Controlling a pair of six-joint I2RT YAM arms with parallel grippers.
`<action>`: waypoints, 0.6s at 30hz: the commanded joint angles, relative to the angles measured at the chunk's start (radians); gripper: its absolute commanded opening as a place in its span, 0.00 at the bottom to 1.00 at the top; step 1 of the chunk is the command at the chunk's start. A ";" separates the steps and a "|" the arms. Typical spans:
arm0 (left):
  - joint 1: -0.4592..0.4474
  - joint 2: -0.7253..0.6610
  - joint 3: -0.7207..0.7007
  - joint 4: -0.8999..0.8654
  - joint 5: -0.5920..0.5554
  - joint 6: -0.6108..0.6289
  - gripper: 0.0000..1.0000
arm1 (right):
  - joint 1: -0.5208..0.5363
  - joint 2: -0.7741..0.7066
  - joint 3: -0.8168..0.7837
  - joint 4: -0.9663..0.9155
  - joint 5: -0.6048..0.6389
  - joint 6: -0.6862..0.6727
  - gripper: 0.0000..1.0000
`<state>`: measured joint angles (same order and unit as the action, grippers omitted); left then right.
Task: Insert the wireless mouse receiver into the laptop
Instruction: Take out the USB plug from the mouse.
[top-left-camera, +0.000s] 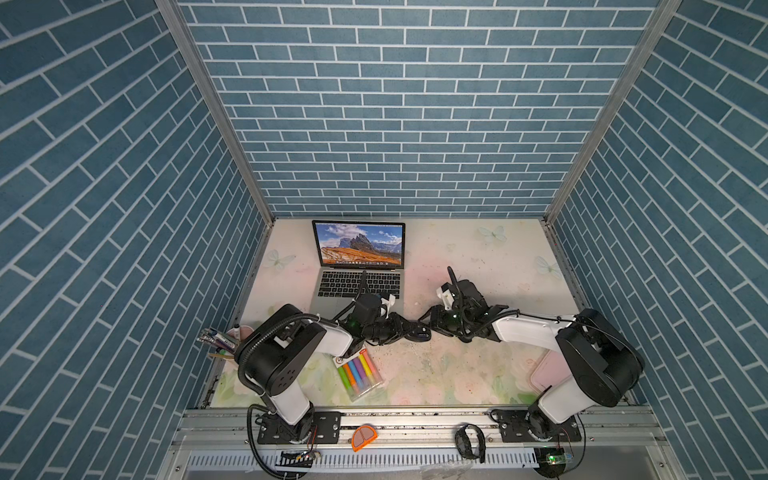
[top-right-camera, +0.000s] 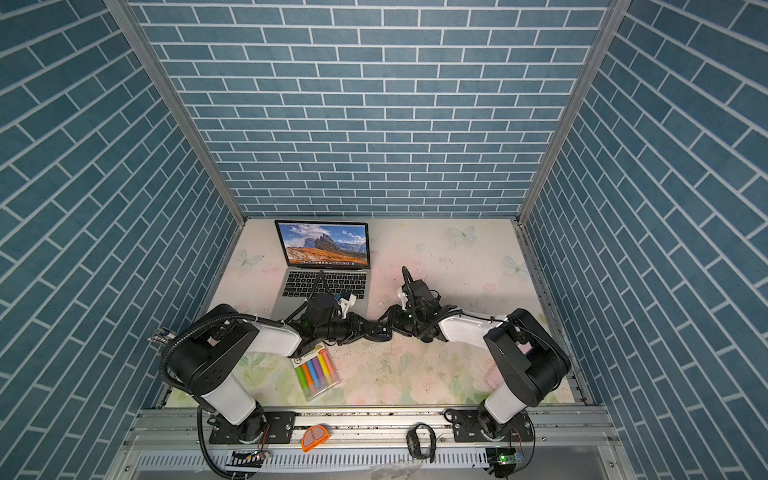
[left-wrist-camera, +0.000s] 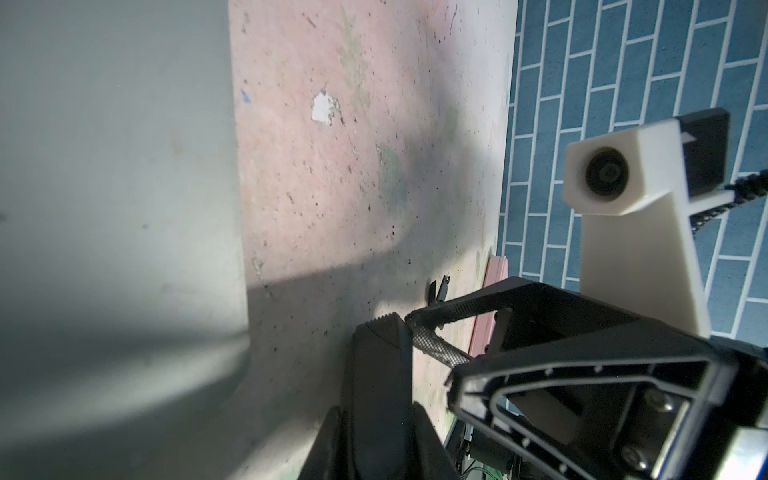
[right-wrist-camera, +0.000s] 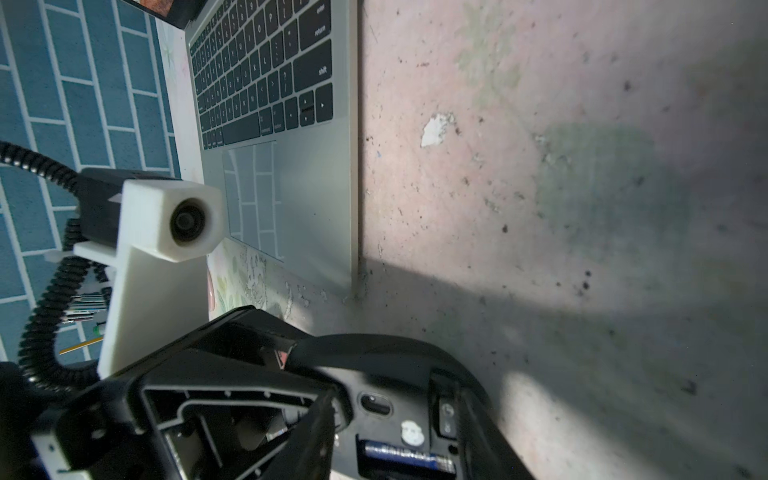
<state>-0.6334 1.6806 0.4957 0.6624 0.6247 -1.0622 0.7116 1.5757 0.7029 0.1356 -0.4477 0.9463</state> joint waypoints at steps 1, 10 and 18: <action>-0.003 0.015 -0.006 0.046 0.009 -0.002 0.00 | 0.011 0.012 -0.018 -0.002 0.010 0.029 0.50; -0.004 0.022 -0.006 0.051 0.010 -0.004 0.00 | 0.019 0.012 -0.019 -0.027 0.035 0.018 0.51; -0.004 0.027 -0.005 0.061 0.010 -0.017 0.00 | 0.038 0.014 0.001 -0.025 0.004 0.032 0.51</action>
<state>-0.6327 1.6894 0.4942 0.6777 0.6281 -1.0698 0.7269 1.5757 0.6949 0.1379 -0.4301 0.9459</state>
